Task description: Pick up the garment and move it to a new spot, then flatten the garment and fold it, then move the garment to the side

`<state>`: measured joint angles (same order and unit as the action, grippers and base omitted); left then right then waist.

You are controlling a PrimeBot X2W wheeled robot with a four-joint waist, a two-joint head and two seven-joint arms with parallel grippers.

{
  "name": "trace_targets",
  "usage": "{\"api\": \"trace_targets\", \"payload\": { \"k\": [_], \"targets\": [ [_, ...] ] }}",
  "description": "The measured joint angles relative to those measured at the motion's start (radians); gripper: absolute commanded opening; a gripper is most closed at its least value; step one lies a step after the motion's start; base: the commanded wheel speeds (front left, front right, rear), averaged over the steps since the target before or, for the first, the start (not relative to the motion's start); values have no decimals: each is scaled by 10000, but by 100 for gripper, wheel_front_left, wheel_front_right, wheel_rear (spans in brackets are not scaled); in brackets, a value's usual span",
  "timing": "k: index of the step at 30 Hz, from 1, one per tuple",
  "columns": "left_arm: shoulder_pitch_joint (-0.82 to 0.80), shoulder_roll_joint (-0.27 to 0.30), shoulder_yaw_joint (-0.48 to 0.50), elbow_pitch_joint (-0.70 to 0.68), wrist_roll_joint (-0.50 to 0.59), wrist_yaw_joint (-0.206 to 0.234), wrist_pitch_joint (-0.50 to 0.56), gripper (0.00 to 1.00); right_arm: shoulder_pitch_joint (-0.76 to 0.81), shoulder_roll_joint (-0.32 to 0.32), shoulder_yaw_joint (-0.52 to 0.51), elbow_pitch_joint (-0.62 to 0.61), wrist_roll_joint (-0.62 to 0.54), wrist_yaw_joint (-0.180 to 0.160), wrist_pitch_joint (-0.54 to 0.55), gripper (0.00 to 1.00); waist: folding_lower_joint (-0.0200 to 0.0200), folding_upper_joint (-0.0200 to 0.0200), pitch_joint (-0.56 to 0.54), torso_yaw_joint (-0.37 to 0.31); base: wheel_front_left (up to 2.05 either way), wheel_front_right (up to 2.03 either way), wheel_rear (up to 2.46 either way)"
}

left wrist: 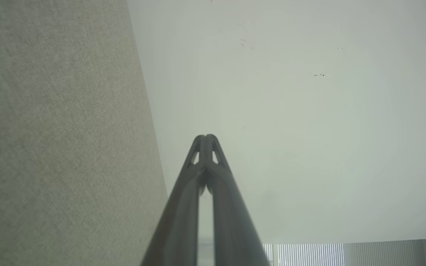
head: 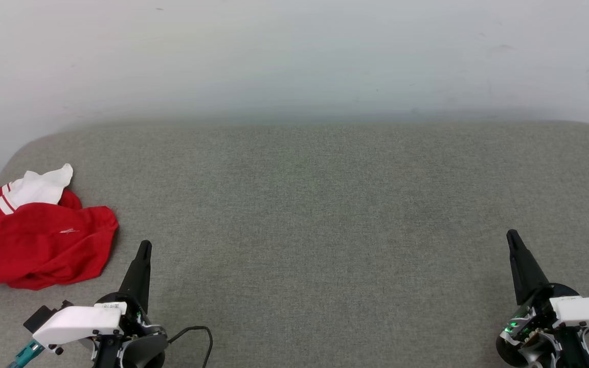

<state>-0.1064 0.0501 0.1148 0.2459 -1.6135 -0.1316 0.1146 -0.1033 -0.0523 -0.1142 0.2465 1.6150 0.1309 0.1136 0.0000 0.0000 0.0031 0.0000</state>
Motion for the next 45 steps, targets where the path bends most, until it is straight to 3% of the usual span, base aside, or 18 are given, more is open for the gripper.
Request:
{"api": "trace_targets", "payload": {
  "k": [5,6,11,28,35,45],
  "targets": [
    [0,0,0,0,0,0,0,0,0,0,0,0,0,0,0,0,0,0,0,0,0,0,0],
    [0,0,4,0,0,0,0,100,0,0,0,0,0,0,0,100,0,0,0,0,0,0,0],
    [310,-23,-100,295,0,10,-50,100,348,12,25,259,2,-2,-33,100,0,0,0,-1,0,0,0],
    [321,-23,-826,-665,614,12,-859,100,503,-13,564,-767,-466,-2,-794,100,0,0,16,5,0,0,0],
    [360,-23,-1009,-920,1764,12,-1162,100,644,-81,656,-903,-1444,-2,-1145,100,0,0,10,4,0,0,0],
    [407,-21,-1200,-1285,3409,12,-1538,100,683,-84,625,-1147,-3954,-2,-1505,100,0,0,-5,19,0,0,0]
  ]
}}
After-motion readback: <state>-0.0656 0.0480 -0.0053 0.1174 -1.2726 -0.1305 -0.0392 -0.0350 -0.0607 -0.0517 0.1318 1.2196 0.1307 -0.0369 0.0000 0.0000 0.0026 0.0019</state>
